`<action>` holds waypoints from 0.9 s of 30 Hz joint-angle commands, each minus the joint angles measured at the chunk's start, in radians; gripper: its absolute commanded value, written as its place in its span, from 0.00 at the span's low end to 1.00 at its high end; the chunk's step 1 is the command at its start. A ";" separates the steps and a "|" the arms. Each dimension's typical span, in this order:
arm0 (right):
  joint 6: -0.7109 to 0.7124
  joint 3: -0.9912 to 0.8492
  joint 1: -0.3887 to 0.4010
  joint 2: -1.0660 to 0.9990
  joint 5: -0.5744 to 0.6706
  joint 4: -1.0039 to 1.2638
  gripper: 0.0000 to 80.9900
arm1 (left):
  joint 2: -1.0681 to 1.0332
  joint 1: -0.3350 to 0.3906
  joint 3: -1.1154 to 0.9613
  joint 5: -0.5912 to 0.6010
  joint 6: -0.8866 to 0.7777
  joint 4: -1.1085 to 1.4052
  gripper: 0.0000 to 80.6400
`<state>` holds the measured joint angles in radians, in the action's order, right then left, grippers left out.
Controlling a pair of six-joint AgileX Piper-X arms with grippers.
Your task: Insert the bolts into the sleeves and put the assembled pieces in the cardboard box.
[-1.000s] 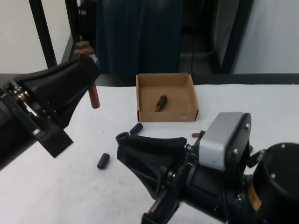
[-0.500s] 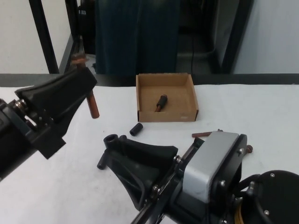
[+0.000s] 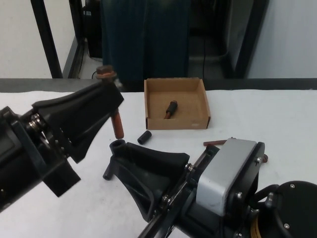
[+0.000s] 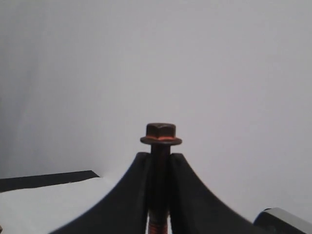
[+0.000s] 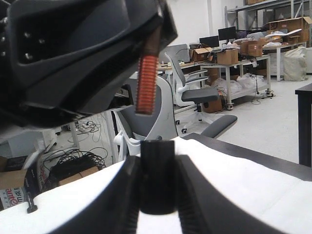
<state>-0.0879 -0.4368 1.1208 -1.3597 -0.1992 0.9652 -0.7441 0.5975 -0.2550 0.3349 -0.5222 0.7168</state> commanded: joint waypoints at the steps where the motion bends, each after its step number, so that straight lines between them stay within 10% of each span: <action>1: 0.015 -0.004 0.003 0.003 -0.005 0.020 0.00 | 0.008 0.006 -0.002 0.008 0.034 0.028 0.01; 27: 0.074 -0.004 0.003 0.003 -0.057 0.073 0.00 | 0.008 0.006 0.019 -0.026 0.096 0.020 0.01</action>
<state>-0.0278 -0.4368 1.1247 -1.3597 -0.2092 1.0065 -0.7441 0.5992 -0.2352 0.3056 -0.4198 0.7181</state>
